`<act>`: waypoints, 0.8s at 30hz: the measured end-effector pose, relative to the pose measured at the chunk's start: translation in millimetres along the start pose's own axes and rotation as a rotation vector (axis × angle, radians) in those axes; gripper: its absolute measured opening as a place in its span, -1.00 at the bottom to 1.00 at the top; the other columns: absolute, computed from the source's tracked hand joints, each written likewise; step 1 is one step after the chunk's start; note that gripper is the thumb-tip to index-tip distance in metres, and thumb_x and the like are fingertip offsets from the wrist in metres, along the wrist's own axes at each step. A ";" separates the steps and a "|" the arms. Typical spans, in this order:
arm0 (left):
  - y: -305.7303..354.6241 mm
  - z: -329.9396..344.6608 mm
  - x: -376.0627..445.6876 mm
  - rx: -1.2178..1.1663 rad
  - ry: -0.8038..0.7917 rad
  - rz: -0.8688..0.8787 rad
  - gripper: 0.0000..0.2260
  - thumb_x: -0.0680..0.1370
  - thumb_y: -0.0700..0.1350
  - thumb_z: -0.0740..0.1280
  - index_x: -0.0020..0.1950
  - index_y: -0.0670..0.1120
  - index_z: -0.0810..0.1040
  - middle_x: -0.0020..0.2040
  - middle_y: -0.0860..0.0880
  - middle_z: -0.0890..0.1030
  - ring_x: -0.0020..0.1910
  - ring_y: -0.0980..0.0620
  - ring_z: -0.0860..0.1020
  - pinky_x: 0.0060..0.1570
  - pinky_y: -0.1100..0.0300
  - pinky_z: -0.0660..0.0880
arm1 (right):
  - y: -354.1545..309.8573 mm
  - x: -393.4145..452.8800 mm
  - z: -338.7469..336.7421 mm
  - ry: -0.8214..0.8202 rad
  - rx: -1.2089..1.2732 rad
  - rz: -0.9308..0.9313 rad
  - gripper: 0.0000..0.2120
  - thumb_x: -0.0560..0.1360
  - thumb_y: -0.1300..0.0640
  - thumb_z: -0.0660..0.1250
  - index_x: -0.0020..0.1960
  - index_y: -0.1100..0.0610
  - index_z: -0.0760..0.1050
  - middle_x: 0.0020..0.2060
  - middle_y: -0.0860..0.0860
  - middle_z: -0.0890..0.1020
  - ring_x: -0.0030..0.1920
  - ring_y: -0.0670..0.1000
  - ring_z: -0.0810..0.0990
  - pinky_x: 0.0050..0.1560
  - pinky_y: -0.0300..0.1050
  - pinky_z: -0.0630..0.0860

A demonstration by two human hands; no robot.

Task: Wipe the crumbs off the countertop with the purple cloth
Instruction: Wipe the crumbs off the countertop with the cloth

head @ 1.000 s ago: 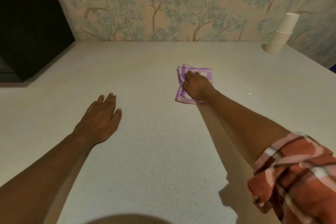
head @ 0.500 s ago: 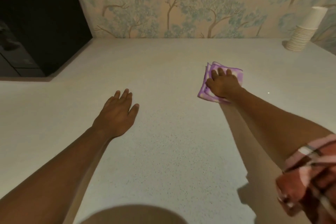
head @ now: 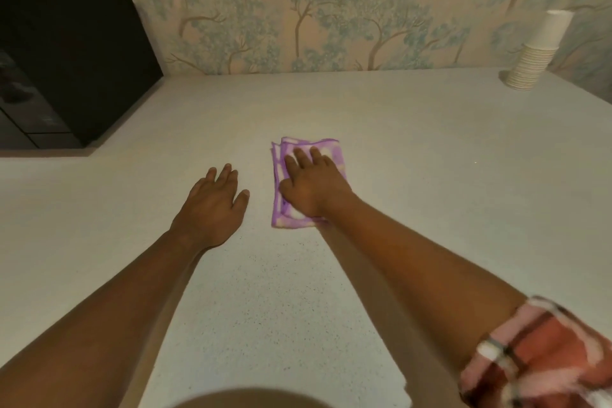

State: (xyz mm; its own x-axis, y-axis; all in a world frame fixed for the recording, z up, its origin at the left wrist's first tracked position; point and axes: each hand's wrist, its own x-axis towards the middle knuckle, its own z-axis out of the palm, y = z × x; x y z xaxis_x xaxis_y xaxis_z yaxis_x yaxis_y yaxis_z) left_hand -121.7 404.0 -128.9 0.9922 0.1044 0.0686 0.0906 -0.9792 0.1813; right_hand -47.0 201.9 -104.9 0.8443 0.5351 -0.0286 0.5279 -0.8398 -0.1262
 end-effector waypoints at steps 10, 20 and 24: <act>2.4 -4.2 -0.3 0.019 -0.025 0.006 -0.43 0.65 0.12 -0.06 0.58 -0.16 0.07 0.61 -0.13 0.04 0.59 -0.15 -0.01 0.53 -0.02 -0.04 | 16.5 -87.3 -0.4 0.004 -0.040 -0.157 -0.42 0.64 -0.06 -0.05 0.60 0.16 0.14 0.60 0.18 0.21 0.59 0.24 0.17 0.56 0.15 0.17; 1.7 -3.6 0.5 0.001 -0.031 0.021 -0.42 0.64 0.12 -0.05 0.58 -0.18 0.08 0.61 -0.16 0.04 0.58 -0.19 -0.02 0.54 -0.04 -0.04 | 11.3 -116.1 -3.8 0.013 -0.067 0.103 -0.43 0.67 -0.02 -0.05 0.62 0.18 0.07 0.62 0.17 0.15 0.61 0.23 0.11 0.57 0.15 0.12; 2.8 -2.9 0.9 0.016 -0.029 0.026 -0.43 0.64 0.10 -0.02 0.56 -0.21 0.12 0.60 -0.20 0.10 0.57 -0.25 0.04 0.53 -0.08 0.00 | -51.6 -136.4 7.0 0.017 -0.013 0.042 -0.39 0.63 -0.08 -0.09 0.62 0.15 0.07 0.62 0.17 0.13 0.61 0.26 0.08 0.58 0.14 0.08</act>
State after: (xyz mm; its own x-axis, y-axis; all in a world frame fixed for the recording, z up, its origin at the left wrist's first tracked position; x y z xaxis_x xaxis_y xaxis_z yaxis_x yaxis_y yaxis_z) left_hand -120.8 401.8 -125.5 0.9963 0.0737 0.0442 0.0655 -0.9843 0.1640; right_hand -190.0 172.9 -101.4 0.8671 0.4979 -0.0172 0.4931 -0.8627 -0.1122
